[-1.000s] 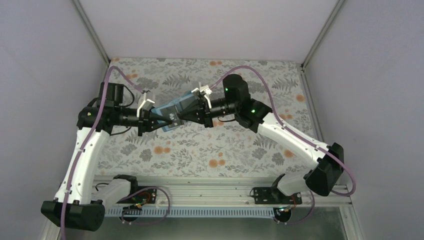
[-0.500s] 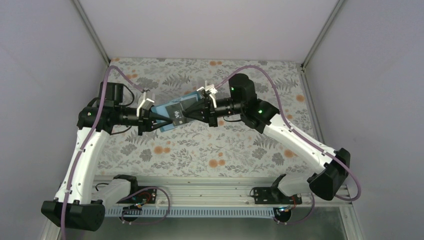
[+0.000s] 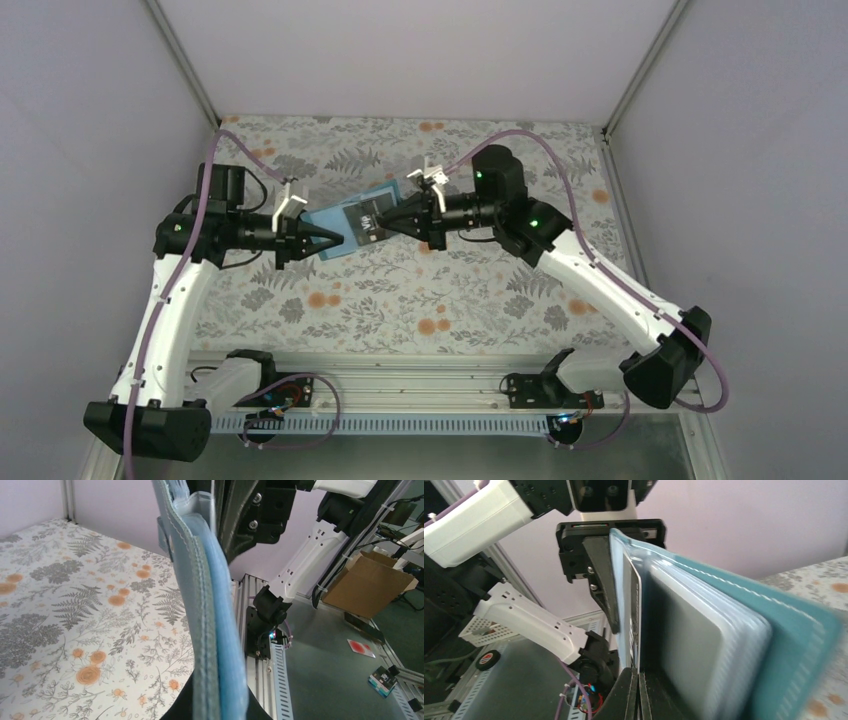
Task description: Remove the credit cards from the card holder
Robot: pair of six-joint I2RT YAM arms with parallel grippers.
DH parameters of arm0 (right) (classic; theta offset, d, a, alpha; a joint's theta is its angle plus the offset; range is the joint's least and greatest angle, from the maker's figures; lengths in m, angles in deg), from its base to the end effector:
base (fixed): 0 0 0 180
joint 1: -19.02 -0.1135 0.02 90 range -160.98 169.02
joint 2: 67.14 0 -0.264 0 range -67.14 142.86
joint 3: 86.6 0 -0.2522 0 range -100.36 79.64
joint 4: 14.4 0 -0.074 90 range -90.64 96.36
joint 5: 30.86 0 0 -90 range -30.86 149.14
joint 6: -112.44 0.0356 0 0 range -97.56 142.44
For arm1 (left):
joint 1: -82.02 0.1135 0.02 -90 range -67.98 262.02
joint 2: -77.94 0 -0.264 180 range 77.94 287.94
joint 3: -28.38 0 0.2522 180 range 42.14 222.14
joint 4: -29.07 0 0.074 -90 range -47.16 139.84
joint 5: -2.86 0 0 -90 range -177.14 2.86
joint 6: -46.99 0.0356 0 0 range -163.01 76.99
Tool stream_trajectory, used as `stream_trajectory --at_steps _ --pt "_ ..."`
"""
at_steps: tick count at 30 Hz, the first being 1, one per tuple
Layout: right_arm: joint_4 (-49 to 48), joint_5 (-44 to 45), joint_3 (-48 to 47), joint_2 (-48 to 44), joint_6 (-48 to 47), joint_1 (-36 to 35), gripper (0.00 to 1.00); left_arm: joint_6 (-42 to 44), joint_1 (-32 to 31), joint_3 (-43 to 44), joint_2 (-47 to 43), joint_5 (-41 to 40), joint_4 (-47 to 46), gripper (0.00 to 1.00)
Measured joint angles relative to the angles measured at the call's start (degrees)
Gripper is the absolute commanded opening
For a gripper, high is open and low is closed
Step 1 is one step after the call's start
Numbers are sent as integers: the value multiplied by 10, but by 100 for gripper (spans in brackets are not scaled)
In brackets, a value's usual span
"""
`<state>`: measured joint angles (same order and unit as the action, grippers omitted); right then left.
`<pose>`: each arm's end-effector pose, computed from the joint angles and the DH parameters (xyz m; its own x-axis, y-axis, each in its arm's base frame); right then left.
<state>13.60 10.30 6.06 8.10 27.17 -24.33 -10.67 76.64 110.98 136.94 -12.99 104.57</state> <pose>0.1947 0.2206 0.3950 -0.2792 -0.1889 -0.9415 -0.9586 -0.0029 0.2849 0.1629 -0.0497 0.3749 -0.3321 0.1780 -0.9263 0.9400 0.1432 -0.3095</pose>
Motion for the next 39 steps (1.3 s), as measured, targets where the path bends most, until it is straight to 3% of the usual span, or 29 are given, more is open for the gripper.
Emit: stream_trajectory --at_steps 11,16,20,27,32,33,36,39 --pt "20 41 25 -58 12 89 4 -43 8 -10 0 -41 -31 2" --pt "32 72 37 -61 64 238 4 -100 10 -51 0 -153 -90 2" --pt "38 72 87 3 108 318 4 -124 12 -73 0 -231 -106 2" --pt "40 64 214 181 145 322 4 -138 12 -73 0 -274 -125 2" --pt "37 62 238 253 148 322 4 -138 12 -73 0 -276 -129 2" --pt "35 62 238 258 148 322 8 -138 12 -73 0 -276 -129 2" --pt "35 80 237 262 148 322 34 -138 12 -73 0 -276 -129 3" --pt "42 107 233 260 152 322 53 -138 12 -73 0 -274 -129 2"
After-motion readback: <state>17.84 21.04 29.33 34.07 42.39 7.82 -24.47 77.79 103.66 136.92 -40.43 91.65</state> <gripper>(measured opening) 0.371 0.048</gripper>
